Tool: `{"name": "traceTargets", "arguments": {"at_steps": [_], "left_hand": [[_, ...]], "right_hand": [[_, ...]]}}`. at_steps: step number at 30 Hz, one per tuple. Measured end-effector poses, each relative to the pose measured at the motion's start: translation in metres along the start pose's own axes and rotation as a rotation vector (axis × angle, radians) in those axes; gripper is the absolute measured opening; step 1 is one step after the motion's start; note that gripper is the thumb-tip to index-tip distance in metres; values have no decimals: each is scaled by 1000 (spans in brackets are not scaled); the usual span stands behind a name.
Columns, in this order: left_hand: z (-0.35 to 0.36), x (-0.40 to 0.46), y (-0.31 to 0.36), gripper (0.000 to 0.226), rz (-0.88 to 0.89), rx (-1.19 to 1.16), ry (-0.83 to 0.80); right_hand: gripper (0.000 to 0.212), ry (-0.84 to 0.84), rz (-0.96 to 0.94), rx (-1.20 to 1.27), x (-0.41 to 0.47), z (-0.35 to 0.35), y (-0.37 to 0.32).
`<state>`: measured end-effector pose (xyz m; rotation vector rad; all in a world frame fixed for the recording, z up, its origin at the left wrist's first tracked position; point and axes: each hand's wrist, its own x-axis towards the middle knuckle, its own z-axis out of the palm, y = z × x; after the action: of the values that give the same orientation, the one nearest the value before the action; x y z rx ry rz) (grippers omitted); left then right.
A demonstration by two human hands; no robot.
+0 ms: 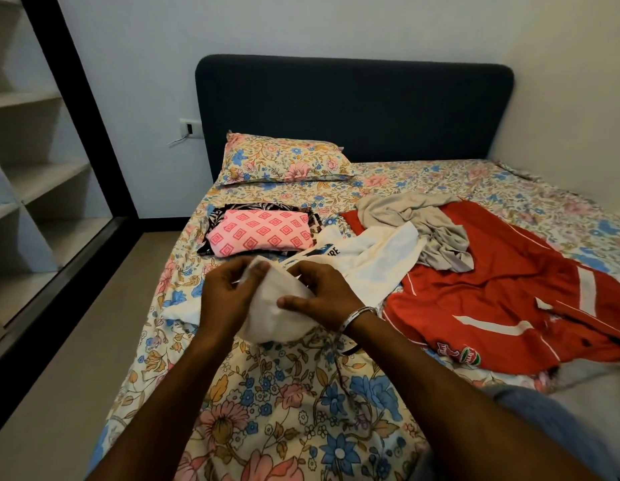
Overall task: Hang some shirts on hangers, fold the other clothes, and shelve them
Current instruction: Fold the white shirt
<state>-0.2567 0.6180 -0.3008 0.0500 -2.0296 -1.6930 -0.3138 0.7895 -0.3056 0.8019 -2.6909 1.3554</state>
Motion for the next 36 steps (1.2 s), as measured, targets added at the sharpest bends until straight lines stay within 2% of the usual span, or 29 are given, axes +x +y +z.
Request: {"name": "traceTargets", "arguments": {"at_steps": [3,5,8,9,10,11,12,13,14,15,16,17,18,21,23,24,26,27,31,36], "left_hand": [[-13,8,9,19,61,-79,162],[-26,11,23,23,169,-114,267],[-44,15,45,14,316,-157,445],[-62,29,33,13,328,-198,513],[-85,44,-9,15,282,-193,602],[-121,74,-88,23,260,-152,729],[-182,115,-153,38,207,-134,674],[-230,141,-186,51,170,-70,670],[-254,147,-188,54,193,30,703],[-236,128,-169,47,207,130,702],[-196,99,-115,36,145,194,624],[-142,64,-36,29,148,281,441],[-106,43,6,34,205,360,273],[-42,13,34,58,150,430,-184],[-12,0,22,54,103,460,-384],[-2,-5,17,42,108,482,-404],[3,-9,11,19,157,564,-330],[1,-7,8,16,163,600,-278],[-24,8,11,19,206,621,-93],[-52,23,6,22,152,658,-36]], "right_hand": [[30,3,90,-234,1,-11,7],[24,59,142,-396,1,-22,16],[17,174,214,-500,2,-37,29],[16,202,241,-519,3,-41,34],[19,221,268,-532,4,-45,39],[24,235,296,-529,5,-49,44],[28,252,311,-504,7,-53,47],[29,275,315,-470,8,-56,49],[29,298,298,-435,9,-56,49],[28,310,273,-399,12,-56,48],[29,300,243,-370,14,-53,43],[30,271,205,-344,15,-49,35],[31,229,150,-325,15,-43,24],[28,107,-51,-318,11,-23,-8],[21,78,-138,-391,5,-16,-22],[18,74,-160,-431,2,-17,-25],[13,67,-155,-411,-2,-23,-23],[12,74,-129,-378,-3,-28,-18],[21,169,-8,-430,0,-46,-1],[28,220,58,-390,7,-65,8]]}}
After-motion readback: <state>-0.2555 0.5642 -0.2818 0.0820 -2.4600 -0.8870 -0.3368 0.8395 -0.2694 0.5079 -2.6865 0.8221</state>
